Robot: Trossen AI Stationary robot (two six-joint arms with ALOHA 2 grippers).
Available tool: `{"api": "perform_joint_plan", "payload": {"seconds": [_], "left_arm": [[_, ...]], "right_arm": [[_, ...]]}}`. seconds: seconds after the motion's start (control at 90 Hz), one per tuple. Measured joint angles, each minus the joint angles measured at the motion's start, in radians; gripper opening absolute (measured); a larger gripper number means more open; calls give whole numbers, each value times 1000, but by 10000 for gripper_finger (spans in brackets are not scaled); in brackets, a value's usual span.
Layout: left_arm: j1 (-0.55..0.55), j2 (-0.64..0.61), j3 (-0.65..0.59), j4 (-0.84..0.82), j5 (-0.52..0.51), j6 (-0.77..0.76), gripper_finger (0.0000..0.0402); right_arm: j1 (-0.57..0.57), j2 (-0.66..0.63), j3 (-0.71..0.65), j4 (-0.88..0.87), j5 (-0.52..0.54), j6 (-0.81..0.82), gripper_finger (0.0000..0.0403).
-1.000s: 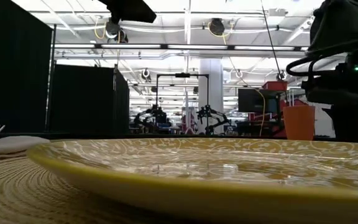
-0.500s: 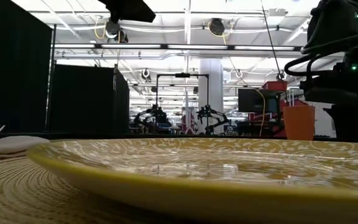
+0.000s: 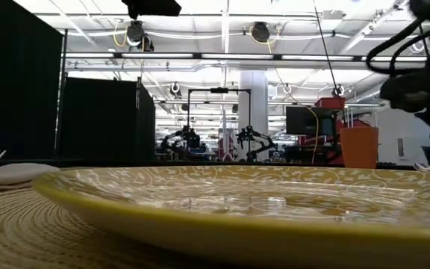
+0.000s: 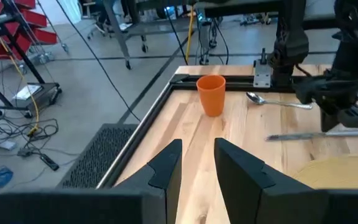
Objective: Set table place
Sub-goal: Put the table knife to the right of the brown table mat
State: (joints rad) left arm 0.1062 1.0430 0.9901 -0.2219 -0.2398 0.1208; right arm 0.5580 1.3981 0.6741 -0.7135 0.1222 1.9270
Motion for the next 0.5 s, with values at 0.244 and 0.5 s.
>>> {"api": "perform_joint_plan", "payload": {"seconds": [0.244, 0.5], "left_arm": [[-2, -49, 0, -8, 0, 30, 81], [-4, -74, 0, -4, 0, 43, 81]], "right_arm": [[68, 70, 7, 41, 17, 117, 1], [37, 51, 57, -24, 37, 18, 1]]}}
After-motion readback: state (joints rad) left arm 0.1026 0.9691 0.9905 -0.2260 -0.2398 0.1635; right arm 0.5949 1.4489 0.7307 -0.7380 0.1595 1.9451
